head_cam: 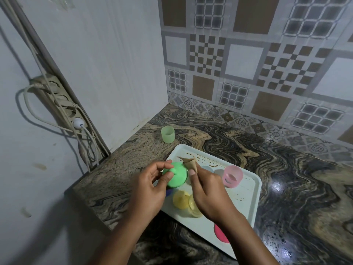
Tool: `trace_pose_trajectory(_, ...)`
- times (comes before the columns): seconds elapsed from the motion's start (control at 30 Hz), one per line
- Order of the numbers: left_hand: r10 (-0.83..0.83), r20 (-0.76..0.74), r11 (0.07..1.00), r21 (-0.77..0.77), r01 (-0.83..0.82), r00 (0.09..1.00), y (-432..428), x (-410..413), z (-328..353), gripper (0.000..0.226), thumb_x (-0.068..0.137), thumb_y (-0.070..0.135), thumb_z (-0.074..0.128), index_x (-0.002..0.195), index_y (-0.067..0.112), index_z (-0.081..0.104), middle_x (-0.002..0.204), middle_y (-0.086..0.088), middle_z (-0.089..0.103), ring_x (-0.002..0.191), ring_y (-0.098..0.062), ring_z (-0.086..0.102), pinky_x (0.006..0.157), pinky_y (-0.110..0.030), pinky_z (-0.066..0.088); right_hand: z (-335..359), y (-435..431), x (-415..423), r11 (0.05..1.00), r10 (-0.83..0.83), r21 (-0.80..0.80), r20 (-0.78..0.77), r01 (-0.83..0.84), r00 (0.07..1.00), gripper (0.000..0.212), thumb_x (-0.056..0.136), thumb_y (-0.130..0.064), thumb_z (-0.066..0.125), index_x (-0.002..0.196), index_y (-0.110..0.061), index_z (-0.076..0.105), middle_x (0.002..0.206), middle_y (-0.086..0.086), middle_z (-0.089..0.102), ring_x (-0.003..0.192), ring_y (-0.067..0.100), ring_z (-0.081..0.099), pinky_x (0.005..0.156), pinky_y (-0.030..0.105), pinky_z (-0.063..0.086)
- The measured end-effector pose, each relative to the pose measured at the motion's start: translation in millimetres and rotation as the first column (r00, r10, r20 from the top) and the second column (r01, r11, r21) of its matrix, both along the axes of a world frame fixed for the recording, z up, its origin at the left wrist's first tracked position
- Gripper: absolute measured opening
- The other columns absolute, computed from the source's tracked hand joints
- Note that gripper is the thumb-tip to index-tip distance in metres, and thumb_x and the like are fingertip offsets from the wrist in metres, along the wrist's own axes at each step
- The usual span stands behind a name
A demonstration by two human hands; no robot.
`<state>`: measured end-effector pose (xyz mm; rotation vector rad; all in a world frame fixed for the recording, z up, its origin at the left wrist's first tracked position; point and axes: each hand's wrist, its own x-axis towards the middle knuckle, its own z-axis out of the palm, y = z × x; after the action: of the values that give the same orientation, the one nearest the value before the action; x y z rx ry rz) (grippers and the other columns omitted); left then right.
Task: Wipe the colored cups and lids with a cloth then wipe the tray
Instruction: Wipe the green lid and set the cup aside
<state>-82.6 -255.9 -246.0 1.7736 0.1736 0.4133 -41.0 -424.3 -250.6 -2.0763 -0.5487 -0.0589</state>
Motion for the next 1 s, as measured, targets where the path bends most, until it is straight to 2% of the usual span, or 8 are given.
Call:
trace_pose_trajectory(0.07, 0.013, -0.011, 0.999, 0.044, -0.012, 1.0, 0.3, 1.3, -6.2, 0.028, 0.091, 0.004, 0.068, 0.092, 0.032, 0.067, 0.11, 0.017, 0.074, 0.106, -0.003, 0.069, 0.088, -0.024, 0.056, 0.3, -0.9, -0.3, 0.99, -0.055, 0.119, -0.189, 0.078, 0.98, 0.051, 0.099, -0.049, 0.041, 0.073, -0.008, 0.059, 0.056, -0.008, 0.045, 0.055, 0.005, 0.04, 0.057, 0.032, 0.033)
trace_pose_trajectory(0.17, 0.03, -0.031, 0.983, 0.182, -0.024, 0.999, 1.7, 4.6, -12.3, 0.023, 0.09, 0.011, 0.071, 0.093, 0.034, 0.067, 0.111, 0.022, 0.071, 0.106, 0.003, 0.066, 0.088, -0.022, 0.054, -1.6, -1.5, -5.1, 0.971, -0.053, 0.208, -0.289, 0.117, 0.956, 0.051, 0.099, -0.046, 0.045, 0.062, -0.011, 0.042, 0.055, -0.011, 0.037, 0.056, 0.007, 0.036, 0.056, 0.035, 0.03)
trace_pose_trajectory(0.27, 0.064, -0.013, 0.947, 0.316, -0.057, 0.998, 8.4, 15.2, -9.8, 0.02, 0.086, 0.012, 0.076, 0.09, 0.031, 0.071, 0.107, 0.028, 0.069, 0.105, 0.008, 0.063, 0.085, -0.017, 0.053, -2.5, 1.1, 6.9, 0.978, -0.049, 0.179, -0.3, 0.107, 0.953, 0.049, 0.104, -0.039, 0.048, 0.062, -0.014, 0.044, 0.055, -0.011, 0.039, 0.057, 0.006, 0.037, 0.057, 0.035, 0.031)
trace_pose_trajectory(0.37, 0.079, -0.024, 0.907, 0.416, -0.062, 0.997, 21.6, 34.3, -1.9, 0.014, 0.085, 0.02, 0.077, 0.093, 0.031, 0.074, 0.101, 0.021, 0.072, 0.095, 0.003, 0.066, 0.08, -0.024, 0.056, 5.1, 10.2, 36.1, 0.984, -0.054, 0.142, -0.357, 0.111, 0.933, 0.061, 0.091, -0.058, 0.045, 0.072, 0.0, 0.053, 0.06, -0.004, 0.048, 0.062, 0.013, 0.046, 0.061, 0.035, 0.037)
trace_pose_trajectory(0.53, 0.099, 0.019, 0.856, 0.509, -0.095, 0.995, 43.6, 82.6, 17.8, 0.012, 0.085, 0.021, 0.077, 0.097, 0.021, 0.077, 0.094, 0.014, 0.071, 0.08, 0.008, 0.06, 0.072, -0.015, 0.05, 17.8, 35.5, 101.8, 0.981, -0.078, 0.14, -0.338, 0.132, 0.938, 0.057, 0.095, -0.045, 0.044, 0.083, 0.008, 0.06, 0.071, 0.008, 0.053, 0.067, 0.019, 0.049, 0.064, 0.035, 0.038)
trace_pose_trajectory(0.77, 0.21, -0.037, 0.86, 0.483, -0.167, 0.977, 79.2, 181.8, -2.6, 0.012, 0.088, 0.023, 0.074, 0.098, 0.018, 0.076, 0.1, 0.001, 0.076, 0.094, -0.018, 0.068, 0.086, -0.029, 0.052, 17.0, 77.3, 187.9, 0.992, -0.118, 0.006, -0.368, 0.13, 0.922, 0.046, 0.107, -0.032, 0.041, 0.104, 0.005, 0.068, 0.094, 0.018, 0.066, 0.084, 0.028, 0.058, 0.073, 0.035, 0.041)
trace_pose_trajectory(0.9, 0.211, -0.059, 0.851, 0.502, -0.154, 0.976, 87.3, 224.1, -24.0, 0.011, 0.089, 0.025, 0.072, 0.099, 0.019, 0.075, 0.103, 0.001, 0.075, 0.095, -0.02, 0.068, 0.085, -0.034, 0.054, 1.1, 92.0, 226.3, 0.985, -0.168, -0.014, -0.354, 0.175, 0.92, 0.047, 0.106, -0.033, 0.042, 0.099, 0.005, 0.068, 0.097, 0.022, 0.068, 0.093, 0.036, 0.063, 0.076, 0.038, 0.046)
trace_pose_trajectory(1.0, 0.205, -0.088, 0.842, 0.524, -0.13, 0.975, 90.4, 244.0, -49.8, 0.012, 0.09, 0.015, 0.07, 0.1, 0.018, 0.075, 0.105, -0.002, 0.075, 0.096, -0.021, 0.069, 0.086, -0.036, 0.056, -8.5, 99.1, 244.3, 0.989, -0.142, -0.017, -0.348, 0.145, 0.927, 0.046, 0.107, -0.034, 0.04, 0.08, -0.005, 0.063, 0.078, 0.012, 0.061, 0.076, 0.029, 0.058, 0.069, 0.038, 0.044)
